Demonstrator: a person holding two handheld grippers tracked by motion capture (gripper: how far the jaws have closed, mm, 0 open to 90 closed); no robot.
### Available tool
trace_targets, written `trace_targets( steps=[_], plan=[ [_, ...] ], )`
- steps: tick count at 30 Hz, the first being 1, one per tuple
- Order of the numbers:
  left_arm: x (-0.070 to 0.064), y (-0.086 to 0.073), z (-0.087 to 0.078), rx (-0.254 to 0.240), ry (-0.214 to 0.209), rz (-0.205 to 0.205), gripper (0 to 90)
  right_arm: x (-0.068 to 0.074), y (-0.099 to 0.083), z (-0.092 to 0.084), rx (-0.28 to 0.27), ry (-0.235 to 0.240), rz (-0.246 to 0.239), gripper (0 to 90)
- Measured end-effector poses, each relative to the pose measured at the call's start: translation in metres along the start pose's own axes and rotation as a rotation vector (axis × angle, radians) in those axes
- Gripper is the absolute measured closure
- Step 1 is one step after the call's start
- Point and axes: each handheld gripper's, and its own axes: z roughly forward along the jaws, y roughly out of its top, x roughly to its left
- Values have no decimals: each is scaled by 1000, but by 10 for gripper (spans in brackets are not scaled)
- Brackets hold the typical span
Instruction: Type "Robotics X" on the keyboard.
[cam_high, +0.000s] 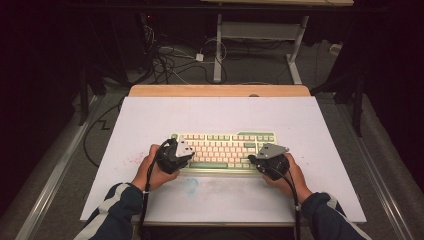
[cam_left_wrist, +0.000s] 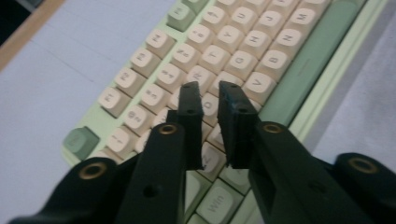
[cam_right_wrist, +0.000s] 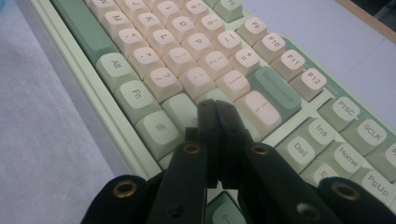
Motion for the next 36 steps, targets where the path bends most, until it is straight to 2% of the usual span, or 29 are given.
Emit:
trace_targets(
  steps=[6, 11, 18, 24, 27, 29, 31, 34, 36],
  plan=[
    [3, 3, -1, -45, 21, -3, 626, -1, 2, -2, -7, 7, 10, 899],
    [3, 3, -2, -54, 22, -12, 560, -2, 5, -7, -27, 4, 12, 882],
    [2, 5, -2, -86, 41, -8, 423, -6, 10, -16, -71, -24, 20, 826],
    [4, 6, -2, -109, 57, -19, 328, -8, 12, -22, -102, -71, 33, 721],
    [4, 6, -2, -112, 64, -15, 288, -9, 12, -23, -105, -90, 39, 636],
    [4, 6, -2, -115, 66, -16, 256, -9, 12, -23, -110, -88, 43, 572],
    [4, 6, -2, -117, 66, -20, 225, -9, 12, -22, -113, -114, 47, 492],
    [3, 6, -3, -125, 64, -23, 197, -10, 12, -22, -126, -124, 60, 377],
    [3, 5, -2, -129, 67, -20, 186, -10, 12, -20, -124, -152, 64, 307]
  ],
)
